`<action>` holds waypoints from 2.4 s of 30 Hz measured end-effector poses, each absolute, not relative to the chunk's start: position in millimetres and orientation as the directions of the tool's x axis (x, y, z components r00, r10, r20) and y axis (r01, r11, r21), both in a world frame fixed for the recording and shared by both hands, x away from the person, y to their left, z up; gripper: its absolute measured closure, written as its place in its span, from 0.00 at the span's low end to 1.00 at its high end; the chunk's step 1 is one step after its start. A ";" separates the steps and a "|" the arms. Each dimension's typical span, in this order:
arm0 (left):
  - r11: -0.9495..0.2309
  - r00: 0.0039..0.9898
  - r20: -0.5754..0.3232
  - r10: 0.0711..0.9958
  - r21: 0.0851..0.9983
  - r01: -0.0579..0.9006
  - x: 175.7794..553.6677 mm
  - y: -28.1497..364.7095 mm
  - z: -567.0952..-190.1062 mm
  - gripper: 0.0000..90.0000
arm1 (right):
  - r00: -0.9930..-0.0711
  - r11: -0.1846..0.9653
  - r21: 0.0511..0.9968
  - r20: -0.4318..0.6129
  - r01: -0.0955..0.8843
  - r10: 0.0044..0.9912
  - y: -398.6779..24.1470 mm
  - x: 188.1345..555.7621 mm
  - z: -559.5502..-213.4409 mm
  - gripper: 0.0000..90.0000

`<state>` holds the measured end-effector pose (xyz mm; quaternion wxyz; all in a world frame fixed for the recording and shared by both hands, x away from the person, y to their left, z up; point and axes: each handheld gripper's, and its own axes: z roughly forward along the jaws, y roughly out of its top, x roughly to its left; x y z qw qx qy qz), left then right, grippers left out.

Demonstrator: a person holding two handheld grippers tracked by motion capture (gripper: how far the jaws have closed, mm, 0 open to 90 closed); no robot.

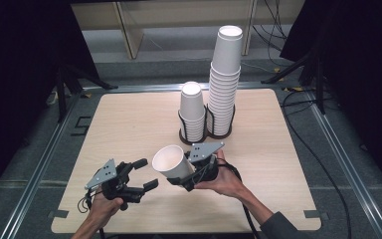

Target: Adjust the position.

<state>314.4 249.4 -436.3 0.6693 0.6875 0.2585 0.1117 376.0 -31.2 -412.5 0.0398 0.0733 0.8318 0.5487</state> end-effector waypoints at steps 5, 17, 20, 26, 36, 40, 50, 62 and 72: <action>0.032 0.843 -0.197 0.500 0.977 0.210 313.7 246.8 -436.1 0.16 | -0.989 0.392 0.917 0.019 0.075 0.144 -25.3 372.3 -416.9 0.25; 0.027 0.863 -0.189 0.469 0.979 0.200 312.5 242.9 -436.0 0.14 | -0.994 0.406 0.912 0.018 0.061 0.110 -14.3 367.3 -422.9 0.25; 0.023 0.868 -0.188 0.460 0.980 0.200 311.9 241.0 -436.1 0.13 | -0.995 0.406 0.911 0.041 0.076 0.096 -12.1 364.8 -423.9 0.25; 0.027 0.873 -0.183 0.453 0.981 0.192 310.7 238.9 -435.8 0.08 | -0.996 0.412 0.908 0.049 0.073 0.068 -3.6 361.4 -429.5 0.25; 0.027 0.878 -0.170 0.448 0.984 0.177 309.5 239.4 -434.8 0.09 | -0.997 0.405 0.911 0.062 0.078 0.051 3.5 359.2 -434.1 0.24; 0.001 0.878 -0.144 0.457 0.987 0.161 309.5 239.5 -434.7 0.13 | -0.995 0.412 0.906 0.077 0.094 0.058 3.4 359.8 -435.2 0.22; -0.074 0.887 -0.080 0.455 0.989 0.127 308.0 237.6 -432.3 0.16 | -0.995 0.486 0.869 0.056 0.087 0.079 -0.1 359.3 -428.7 0.17; -0.117 0.900 -0.040 0.435 0.988 0.100 307.1 234.3 -432.6 0.16 | -0.997 0.521 0.850 0.066 0.081 0.048 3.4 357.4 -429.1 0.22; -0.106 0.898 -0.046 0.437 0.989 0.102 306.8 236.5 -430.6 0.15 | -0.997 0.497 0.864 0.068 0.077 0.038 3.3 357.3 -429.6 0.25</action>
